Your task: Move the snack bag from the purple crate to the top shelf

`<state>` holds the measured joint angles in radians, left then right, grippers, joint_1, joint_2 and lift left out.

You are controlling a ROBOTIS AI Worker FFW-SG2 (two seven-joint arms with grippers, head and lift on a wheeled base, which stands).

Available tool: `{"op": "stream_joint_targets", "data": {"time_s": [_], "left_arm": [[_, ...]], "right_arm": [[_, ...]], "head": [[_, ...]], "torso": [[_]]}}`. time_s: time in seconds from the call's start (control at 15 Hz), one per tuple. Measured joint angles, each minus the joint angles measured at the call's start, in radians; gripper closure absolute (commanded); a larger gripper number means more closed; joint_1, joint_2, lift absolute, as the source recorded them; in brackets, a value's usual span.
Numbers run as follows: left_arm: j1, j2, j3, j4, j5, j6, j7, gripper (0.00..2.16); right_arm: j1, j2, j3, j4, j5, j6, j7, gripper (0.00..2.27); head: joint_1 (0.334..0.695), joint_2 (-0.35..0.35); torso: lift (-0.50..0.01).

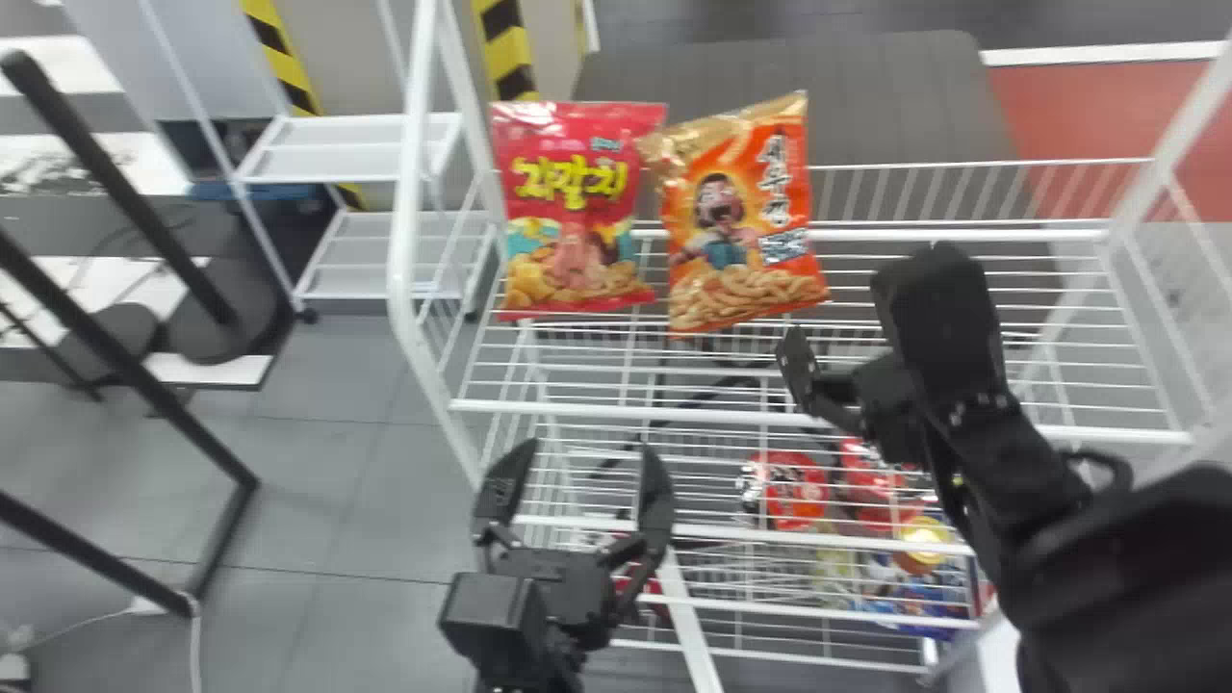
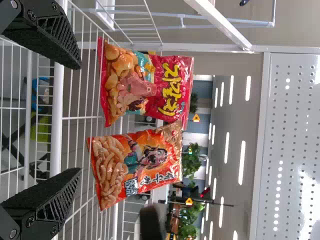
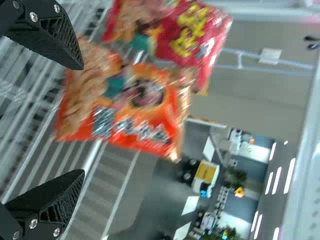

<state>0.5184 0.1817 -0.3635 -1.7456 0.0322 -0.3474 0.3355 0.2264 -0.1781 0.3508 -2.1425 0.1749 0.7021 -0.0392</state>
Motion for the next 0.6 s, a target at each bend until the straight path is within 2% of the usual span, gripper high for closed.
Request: {"op": "stream_joint_targets", "data": {"time_s": [0.33, 0.6], "left_arm": [[0.0, -0.001, 0.0, -0.011, 0.001, 0.009, -0.012, 0.08], [0.002, 0.001, 0.005, -0.029, 0.017, 0.019, -0.022, 0.08]], "right_arm": [[0.309, -0.08, -0.204, -0.065, -0.082, -0.25, -0.006, 0.08], [0.477, -0.107, -0.292, 0.016, -0.139, -0.584, 0.018, 0.06]], "head": [[0.695, -0.092], [0.695, -0.139]], "torso": [[0.003], [0.003]]}}
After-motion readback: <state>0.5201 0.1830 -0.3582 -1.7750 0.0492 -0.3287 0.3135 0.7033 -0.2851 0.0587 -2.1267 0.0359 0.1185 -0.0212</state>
